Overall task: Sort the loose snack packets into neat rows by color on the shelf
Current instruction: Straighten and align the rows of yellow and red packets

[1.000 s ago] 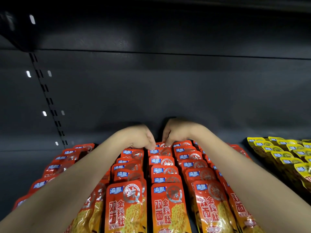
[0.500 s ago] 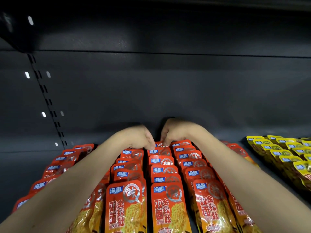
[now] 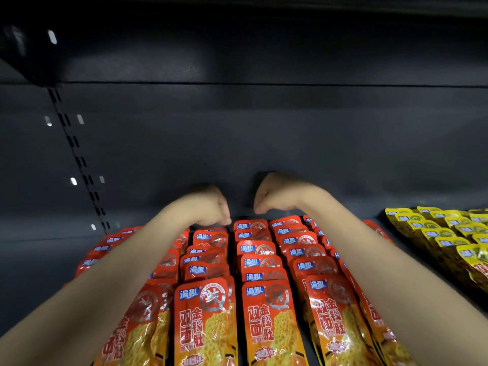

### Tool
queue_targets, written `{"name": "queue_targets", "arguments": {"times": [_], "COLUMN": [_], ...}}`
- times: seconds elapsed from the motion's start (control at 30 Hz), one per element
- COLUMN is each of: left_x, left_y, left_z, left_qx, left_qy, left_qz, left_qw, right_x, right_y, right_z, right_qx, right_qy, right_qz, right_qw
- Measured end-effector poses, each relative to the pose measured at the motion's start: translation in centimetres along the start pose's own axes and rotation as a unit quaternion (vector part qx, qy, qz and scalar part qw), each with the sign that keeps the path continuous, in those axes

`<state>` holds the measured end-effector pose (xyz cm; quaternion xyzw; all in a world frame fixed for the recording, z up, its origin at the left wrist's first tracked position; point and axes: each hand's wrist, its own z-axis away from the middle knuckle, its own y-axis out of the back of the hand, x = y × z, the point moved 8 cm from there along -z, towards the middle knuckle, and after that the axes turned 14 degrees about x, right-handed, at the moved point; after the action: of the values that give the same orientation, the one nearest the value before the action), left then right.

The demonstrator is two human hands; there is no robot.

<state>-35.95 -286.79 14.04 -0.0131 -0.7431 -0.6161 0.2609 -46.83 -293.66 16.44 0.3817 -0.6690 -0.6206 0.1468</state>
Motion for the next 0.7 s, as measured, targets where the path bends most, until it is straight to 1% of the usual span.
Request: {"name": "queue_targets", "arguments": {"times": [0.17, 0.4, 0.57, 0.7], "left_x": [0.4, -0.5, -0.6, -0.5], "left_y": [-0.8, -1.0, 0.2, 0.8], "left_z": [1.2, 2.8, 4.1, 4.9], "left_qx": [-0.002, 0.019, 0.036, 0.038], "left_qy": [-0.014, 0.027, 0.052, 0.07], "left_qz": [0.029, 0.054, 0.056, 0.059], "left_qw": [0.999, 0.998, 0.996, 0.995], "right_x": [-0.1, 0.3, -0.5, -1.3], "right_y": [-0.7, -1.8, -0.5, -0.5], "right_z": [1.0, 1.7, 1.6, 2.1], "right_qx": [-0.015, -0.04, -0.008, -0.019], "right_qy": [-0.004, 0.006, 0.023, 0.047], "right_qz": [-0.008, 0.023, 0.018, -0.002], "right_qw": [1.0, 0.999, 1.0, 0.999]}}
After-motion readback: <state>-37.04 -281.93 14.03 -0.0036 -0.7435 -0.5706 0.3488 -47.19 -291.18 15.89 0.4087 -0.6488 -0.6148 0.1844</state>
